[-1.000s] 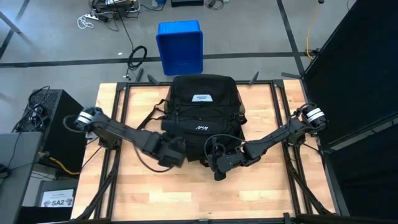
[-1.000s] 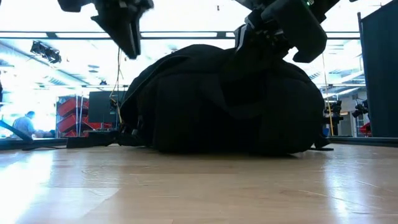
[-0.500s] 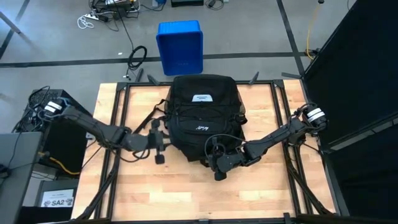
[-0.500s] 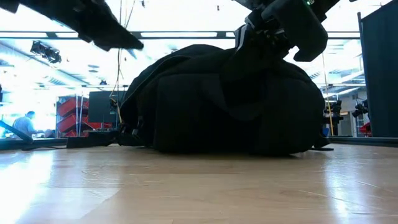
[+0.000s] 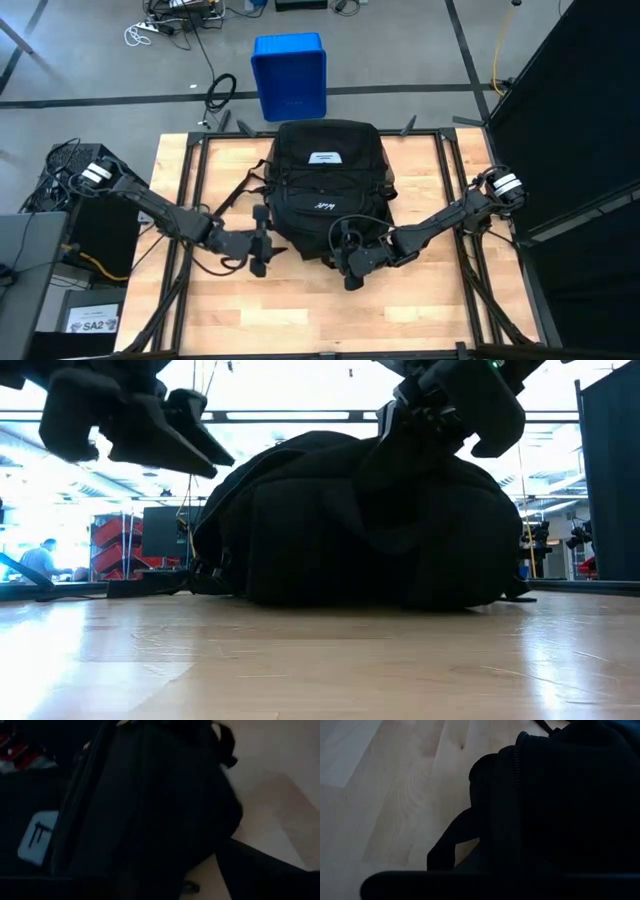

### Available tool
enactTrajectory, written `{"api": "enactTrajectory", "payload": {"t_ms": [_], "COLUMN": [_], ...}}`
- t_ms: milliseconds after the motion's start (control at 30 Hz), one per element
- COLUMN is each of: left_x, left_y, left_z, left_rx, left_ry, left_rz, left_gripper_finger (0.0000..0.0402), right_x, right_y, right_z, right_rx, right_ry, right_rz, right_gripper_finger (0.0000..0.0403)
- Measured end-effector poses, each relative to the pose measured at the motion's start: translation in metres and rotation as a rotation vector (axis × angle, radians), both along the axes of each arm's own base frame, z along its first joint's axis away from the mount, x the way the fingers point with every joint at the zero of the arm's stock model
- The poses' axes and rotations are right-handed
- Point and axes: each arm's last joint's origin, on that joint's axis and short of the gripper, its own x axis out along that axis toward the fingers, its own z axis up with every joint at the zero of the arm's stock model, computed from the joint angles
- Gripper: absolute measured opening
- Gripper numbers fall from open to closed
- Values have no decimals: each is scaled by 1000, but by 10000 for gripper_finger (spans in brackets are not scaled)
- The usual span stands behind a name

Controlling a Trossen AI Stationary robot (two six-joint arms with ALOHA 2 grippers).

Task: Unpack backpack
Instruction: Close the black backpack

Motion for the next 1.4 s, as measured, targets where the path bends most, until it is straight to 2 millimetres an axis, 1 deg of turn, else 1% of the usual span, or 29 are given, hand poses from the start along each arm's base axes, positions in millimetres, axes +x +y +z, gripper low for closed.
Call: {"api": "enactTrajectory", "payload": {"t_ms": [67,167,267,367,533,700,800,900,967,1033,1133,1233,1333,1367,1400], "left_x": [4,9,13,13,18,19,19,22,25,29,34,38,42,43,46], "left_y": [-3,-8,-10,-8,-5,-1,6,13,19,25,34,40,42,42,41], "left_z": [2,2,-4,-13,-23,-20,-18,-18,-17,-15,-11,-8,-4,-2,2], "left_rx": [40,125,268,378,442,515,564,569,554,532,498,478,479,489,499], "left_ry": [10,33,98,156,170,121,107,111,101,80,46,20,14,15,12], "left_rz": [-21,-6,67,152,226,356,440,482,513,547,593,618,586,578,572], "left_gripper_finger": [255,288,312,326,330,324,317,307,295,275,224,143,38,20,14], "right_x": [1,1,2,2,2,3,2,3,2,2,2,1,2,3,3], "right_y": [-1,-3,-4,-4,-5,-4,-4,-4,-4,-4,-4,-3,-1,0,2], "right_z": [0,0,0,0,1,2,2,2,2,2,3,10,26,31,37], "right_rx": [2,14,17,20,29,36,36,39,35,33,29,26,15,7,-5], "right_ry": [-1,-4,-7,-7,-8,-12,-11,-7,-3,-2,-1,4,19,30,42], "right_rz": [-5,-19,-21,-20,-12,-5,-3,8,19,23,29,33,38,43,49], "right_gripper_finger": [0,0,0,0,0,0,0,0,0,0,0,0,0,0,0]}}
